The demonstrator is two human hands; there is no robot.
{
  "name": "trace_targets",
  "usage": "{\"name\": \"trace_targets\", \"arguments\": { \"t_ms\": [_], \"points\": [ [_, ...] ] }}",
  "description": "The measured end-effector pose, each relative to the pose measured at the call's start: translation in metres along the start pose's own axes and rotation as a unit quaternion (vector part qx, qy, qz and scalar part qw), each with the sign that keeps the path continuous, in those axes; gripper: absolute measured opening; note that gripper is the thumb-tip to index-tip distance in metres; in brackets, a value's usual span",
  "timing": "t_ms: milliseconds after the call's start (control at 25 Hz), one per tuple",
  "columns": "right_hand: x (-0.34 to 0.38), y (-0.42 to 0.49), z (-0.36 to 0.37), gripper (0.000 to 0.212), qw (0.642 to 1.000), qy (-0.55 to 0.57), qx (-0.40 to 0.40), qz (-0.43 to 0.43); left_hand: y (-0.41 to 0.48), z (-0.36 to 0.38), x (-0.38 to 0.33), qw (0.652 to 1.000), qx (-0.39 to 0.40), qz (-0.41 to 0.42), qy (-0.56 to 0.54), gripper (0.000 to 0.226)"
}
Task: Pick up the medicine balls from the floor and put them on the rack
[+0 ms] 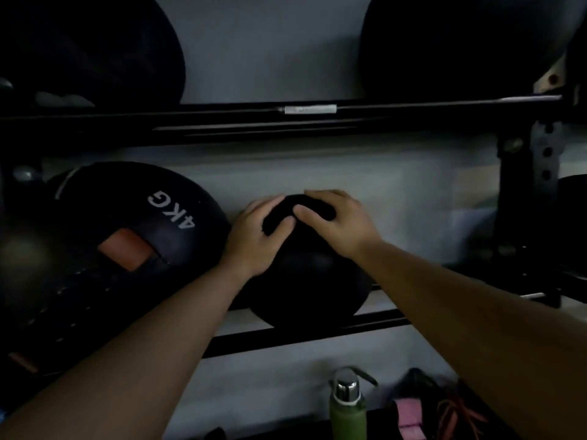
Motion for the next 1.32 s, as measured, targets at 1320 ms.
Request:
{"name": "trace_targets", "arguments": {
  "t_ms": [1320],
  "points": [
    [-0.061,-0.047,-0.009,0.067,0.989,-0.041,0.142,0.012,-0.09,0.005,-0.01,0.987,0.009,-0.157,0.029,0.094]
  ]
}}
Point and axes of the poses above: each hand's wrist, its own y-axis towards the middle knuckle, its own z-axis out of the palm, x = y × z, the point moved 7 cm from there along y, towards the middle knuckle, and after that the axes turned 11 degrees about z, right-handed, at the moved point
